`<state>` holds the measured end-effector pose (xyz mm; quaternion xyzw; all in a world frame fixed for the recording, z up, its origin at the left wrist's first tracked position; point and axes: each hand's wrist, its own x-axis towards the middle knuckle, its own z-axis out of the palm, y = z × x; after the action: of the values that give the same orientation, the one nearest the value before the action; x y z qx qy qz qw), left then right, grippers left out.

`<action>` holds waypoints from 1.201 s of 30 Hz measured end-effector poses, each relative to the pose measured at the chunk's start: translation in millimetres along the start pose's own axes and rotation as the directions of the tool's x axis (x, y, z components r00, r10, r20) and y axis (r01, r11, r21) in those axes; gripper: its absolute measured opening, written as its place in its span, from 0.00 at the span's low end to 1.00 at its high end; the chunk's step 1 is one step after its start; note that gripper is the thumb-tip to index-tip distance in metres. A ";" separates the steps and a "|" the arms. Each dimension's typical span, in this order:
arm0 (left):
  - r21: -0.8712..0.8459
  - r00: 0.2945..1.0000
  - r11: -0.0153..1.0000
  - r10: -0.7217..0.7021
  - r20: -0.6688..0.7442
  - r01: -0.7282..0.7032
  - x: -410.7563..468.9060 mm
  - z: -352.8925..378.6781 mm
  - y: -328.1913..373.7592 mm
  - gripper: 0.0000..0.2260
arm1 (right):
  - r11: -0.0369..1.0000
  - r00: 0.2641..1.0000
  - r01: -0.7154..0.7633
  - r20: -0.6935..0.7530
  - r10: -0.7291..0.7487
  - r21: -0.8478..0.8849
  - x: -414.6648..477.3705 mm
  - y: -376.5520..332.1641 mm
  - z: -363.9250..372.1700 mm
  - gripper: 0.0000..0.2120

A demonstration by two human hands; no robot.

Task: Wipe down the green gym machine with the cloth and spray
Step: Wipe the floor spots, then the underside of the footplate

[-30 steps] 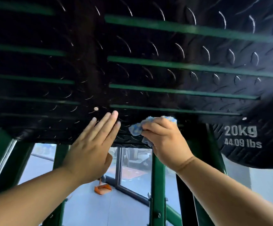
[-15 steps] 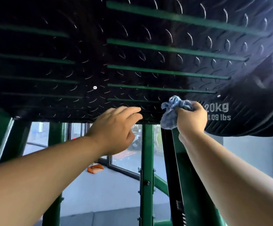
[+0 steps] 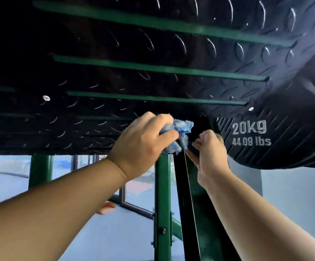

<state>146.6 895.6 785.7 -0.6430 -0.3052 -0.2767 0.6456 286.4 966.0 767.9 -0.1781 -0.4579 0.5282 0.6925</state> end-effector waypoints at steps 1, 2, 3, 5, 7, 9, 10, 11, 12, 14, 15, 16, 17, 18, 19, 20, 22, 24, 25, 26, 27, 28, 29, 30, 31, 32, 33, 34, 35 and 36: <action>0.090 0.998 0.994 0.061 -0.023 -0.059 1.4 2.7 -3.2 0.13 | 0.999 0.998 -0.038 0.058 0.036 0.032 5.2 1.7 -0.2 0.09; 0.173 0.993 0.978 0.119 -0.007 -0.116 0.9 10.9 -4.0 0.15 | 0.994 0.986 -0.088 0.151 0.077 0.063 13.5 4.9 -2.6 0.12; 0.237 0.984 0.955 0.170 0.052 -0.178 -4.5 20.4 -4.3 0.16 | 0.987 0.964 -0.136 0.239 0.114 0.079 16.8 6.5 -4.0 0.16; 0.316 0.943 0.898 0.240 0.231 -0.306 -24.6 48.3 -3.9 0.17 | 0.975 0.937 -0.188 0.320 0.142 0.117 26.2 9.9 -4.7 0.20; 0.352 0.908 0.860 0.255 0.333 -0.370 -43.2 71.7 -6.8 0.20 | 0.989 0.950 -0.133 0.294 0.108 0.067 34.2 14.7 -4.4 0.19; 0.356 0.906 0.854 0.263 0.333 -0.379 -48.3 80.1 -9.3 0.19 | 0.993 0.952 -0.112 0.283 0.115 -0.024 37.0 21.3 -1.8 0.18; 0.341 0.907 0.858 0.280 0.314 -0.383 -45.5 78.3 -9.3 0.18 | 0.990 0.949 -0.131 0.283 0.139 -0.046 37.0 21.6 -0.4 0.18; 0.318 0.909 0.865 0.305 0.285 -0.390 -41.9 74.9 -8.3 0.16 | 0.986 0.941 -0.164 0.294 0.169 -0.041 37.3 22.2 0.3 0.21; 0.296 0.914 0.871 0.329 0.237 -0.391 -36.4 69.4 -7.0 0.15 | 0.979 0.929 -0.203 0.313 0.199 -0.020 37.0 23.6 -0.5 0.23; 0.260 0.942 0.905 0.313 0.124 -0.336 -18.9 50.9 -4.7 0.13 | 0.967 0.906 -0.255 0.352 0.235 0.011 35.2 22.5 -3.2 0.28; 0.268 0.956 0.918 0.286 0.064 -0.293 -12.1 42.6 -5.8 0.11 | 0.963 0.899 -0.268 0.363 0.244 0.016 33.7 22.0 -4.1 0.28; 0.281 0.966 0.926 0.256 0.019 -0.251 -8.2 38.8 -8.8 0.10 | 0.964 0.899 -0.265 0.367 0.240 0.019 33.0 22.7 -4.3 0.28; 0.297 0.973 0.928 0.232 0.006 -0.224 -9.2 38.4 -12.1 0.09 | 0.966 0.903 -0.256 0.364 0.230 0.025 33.0 24.0 -4.4 0.28; 0.316 0.971 0.920 0.237 0.029 -0.234 -14.5 42.5 -15.4 0.09 | 0.967 0.907 -0.252 0.359 0.220 0.043 34.3 25.4 -3.4 0.29; 0.320 0.962 0.907 0.261 0.083 -0.274 -25.0 50.6 -18.0 0.10 | 0.966 0.909 -0.253 0.358 0.216 0.061 34.2 25.9 -2.9 0.30; 0.306 0.944 0.895 0.290 0.157 -0.325 -37.4 61.1 -19.7 0.10 | 0.966 0.908 -0.252 0.361 0.213 0.064 35.3 26.4 -2.6 0.31; 0.253 0.902 0.884 0.318 0.294 -0.394 -59.7 79.0 -21.3 0.12 | 0.969 0.909 -0.242 0.362 0.206 0.055 36.4 28.7 -2.5 0.33; 0.211 0.884 0.892 0.314 0.346 -0.399 -66.9 83.6 -19.2 0.12 | 0.975 0.919 -0.219 0.345 0.193 0.038 35.1 31.0 -2.9 0.32; 0.210 0.892 0.894 0.319 0.320 -0.395 -63.1 80.3 -17.4 0.11 | 0.978 0.926 -0.204 0.332 0.181 0.036 33.9 31.8 -3.2 0.31; 0.216 0.906 0.896 0.328 0.267 -0.388 -56.1 73.1 -15.5 0.09 | 0.980 0.934 -0.193 0.313 0.171 0.042 32.0 33.7 -2.8 0.30; 0.226 0.924 0.902 0.327 0.196 -0.368 -44.8 61.8 -14.1 0.08 | 0.982 0.943 -0.182 0.294 0.158 0.055 30.0 35.0 -2.9 0.29; 0.237 0.946 0.917 0.302 0.114 -0.321 -32.8 48.3 -14.0 0.08 | 0.982 0.948 -0.177 0.280 0.152 0.067 27.1 36.1 -2.2 0.27; 0.252 0.963 0.930 0.269 0.031 -0.268 -21.3 35.3 -16.6 0.08 | 0.982 0.953 -0.172 0.267 0.147 0.072 25.6 37.1 -1.3 0.25; 0.272 0.970 0.935 0.243 -0.027 -0.227 -14.4 26.2 -20.7 0.09 | 0.983 0.956 -0.166 0.255 0.143 0.071 23.5 37.9 -0.9 0.24; 0.288 0.972 0.935 0.231 -0.048 -0.208 -11.8 20.0 -25.3 0.10 | 0.985 0.960 -0.156 0.245 0.134 0.072 23.2 39.5 0.1 0.24; 0.297 0.970 0.928 0.242 -0.024 -0.224 -15.1 19.3 -29.5 0.11 | 0.986 0.963 -0.150 0.235 0.128 0.078 21.9 40.3 1.6 0.24; 0.290 0.965 0.921 0.260 0.036 -0.259 -25.3 24.1 -32.5 0.11 | 0.985 0.966 -0.148 0.225 0.127 0.083 20.9 42.9 3.1 0.24; 0.265 0.953 0.916 0.278 0.121 -0.300 -38.4 30.6 -36.9 0.12 | 0.985 0.969 -0.148 0.214 0.126 0.091 18.8 43.8 7.4 0.24; 0.228 0.929 0.912 0.291 0.228 -0.341 -53.6 40.1 -37.8 0.13 | 0.983 0.971 -0.147 0.204 0.124 0.106 18.0 47.5 8.5 0.24; 0.201 0.895 0.904 0.299 0.331 -0.377 -65.4 45.9 -37.9 0.14 | 0.981 0.974 -0.146 0.194 0.119 0.130 15.8 49.7 10.4 0.23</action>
<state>73.2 938.4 761.0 -0.6301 -0.3134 -0.0186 0.7102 250.0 996.5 744.0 -0.1080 -0.4684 0.6191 0.6210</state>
